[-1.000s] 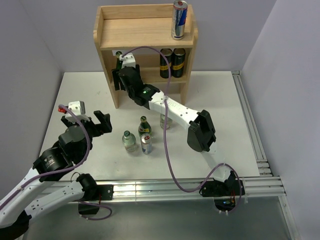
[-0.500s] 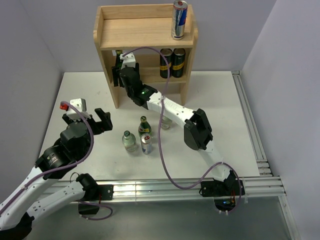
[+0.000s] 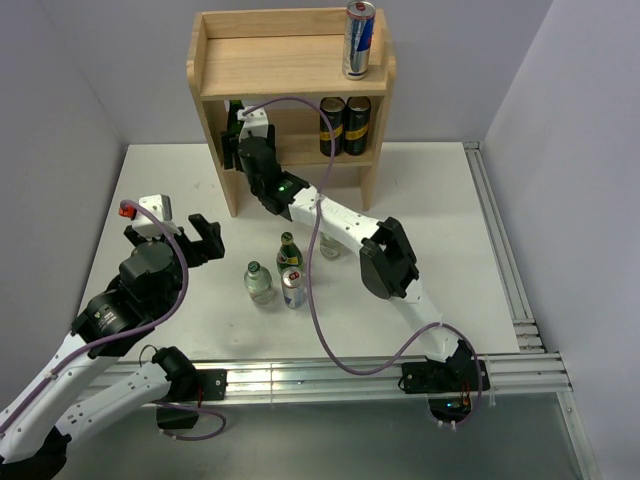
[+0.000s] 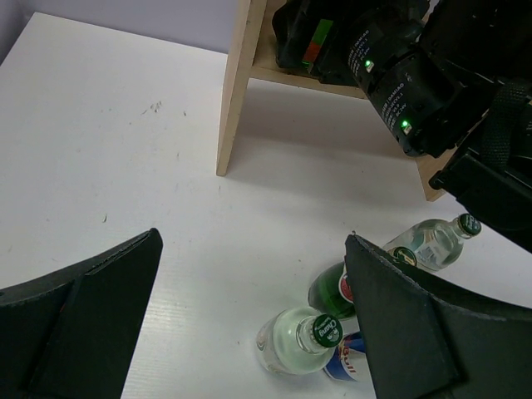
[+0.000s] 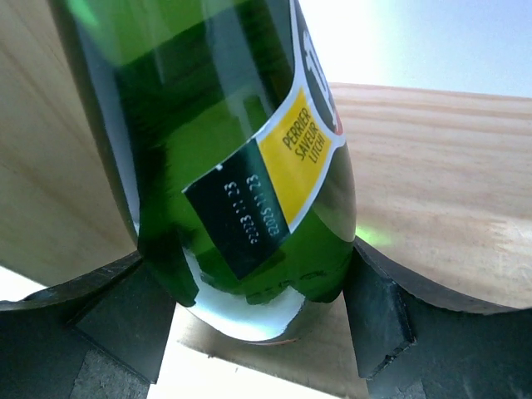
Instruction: Place and organize the beverage onto the shelf
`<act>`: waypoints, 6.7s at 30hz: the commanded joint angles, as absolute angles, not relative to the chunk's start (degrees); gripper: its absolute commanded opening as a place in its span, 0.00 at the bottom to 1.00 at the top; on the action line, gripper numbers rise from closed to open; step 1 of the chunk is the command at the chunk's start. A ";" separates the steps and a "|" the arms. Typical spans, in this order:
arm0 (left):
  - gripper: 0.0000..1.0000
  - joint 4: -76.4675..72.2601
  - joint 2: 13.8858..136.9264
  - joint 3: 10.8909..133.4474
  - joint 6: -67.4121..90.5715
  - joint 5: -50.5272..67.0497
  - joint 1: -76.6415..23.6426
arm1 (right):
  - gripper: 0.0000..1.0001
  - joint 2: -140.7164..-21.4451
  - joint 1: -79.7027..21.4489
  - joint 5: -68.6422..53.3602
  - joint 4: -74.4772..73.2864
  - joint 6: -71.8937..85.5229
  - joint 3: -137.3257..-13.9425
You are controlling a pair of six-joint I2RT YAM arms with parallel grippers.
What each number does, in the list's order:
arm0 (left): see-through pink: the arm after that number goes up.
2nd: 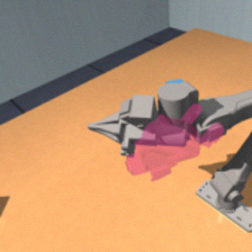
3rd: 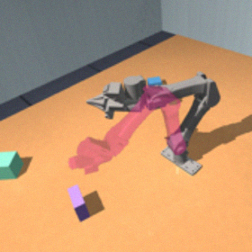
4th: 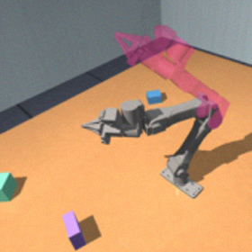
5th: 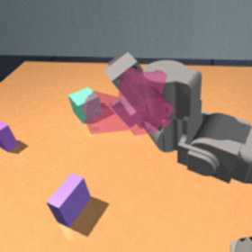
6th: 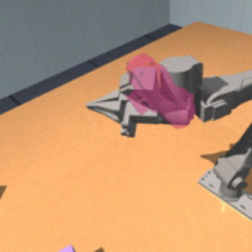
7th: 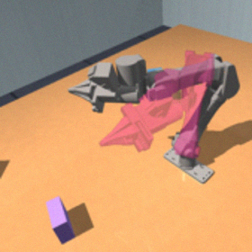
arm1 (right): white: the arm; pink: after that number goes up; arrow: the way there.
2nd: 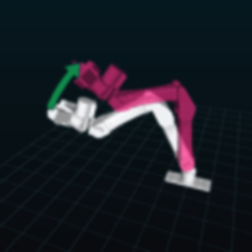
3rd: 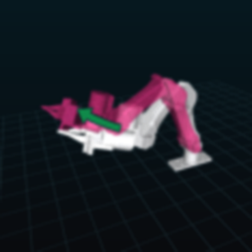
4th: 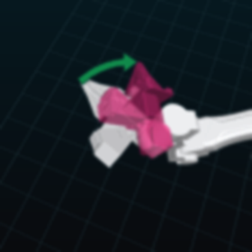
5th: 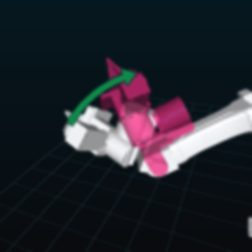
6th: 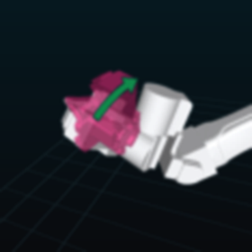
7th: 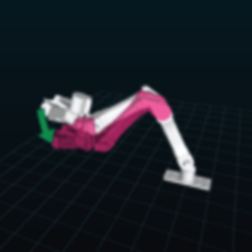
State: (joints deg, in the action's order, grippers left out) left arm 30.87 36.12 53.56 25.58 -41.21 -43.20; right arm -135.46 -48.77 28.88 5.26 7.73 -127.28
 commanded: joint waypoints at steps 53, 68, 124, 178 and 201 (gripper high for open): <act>0.99 28.83 37.00 53.44 24.34 -37.71 -39.11 | 1.00 -113.48 -53.26 31.20 15.20 7.29 -99.59; 0.99 31.99 41.22 54.85 31.80 -22.59 -41.22 | 1.00 -80.37 -63.89 48.94 11.98 12.10 -71.38; 0.88 -13.27 68.82 19.69 53.00 -57.92 -59.24 | 1.00 -41.31 -65.83 55.11 -11.26 34.10 -37.88; 0.00 30.14 75.13 106.49 19.09 -42.92 -45.30 | 1.00 -36.48 -65.74 55.28 -10.10 34.36 -33.14; 0.00 19.52 96.15 129.28 10.55 -30.50 -26.99 | 1.00 -32.69 -65.74 55.02 -10.28 39.90 -25.84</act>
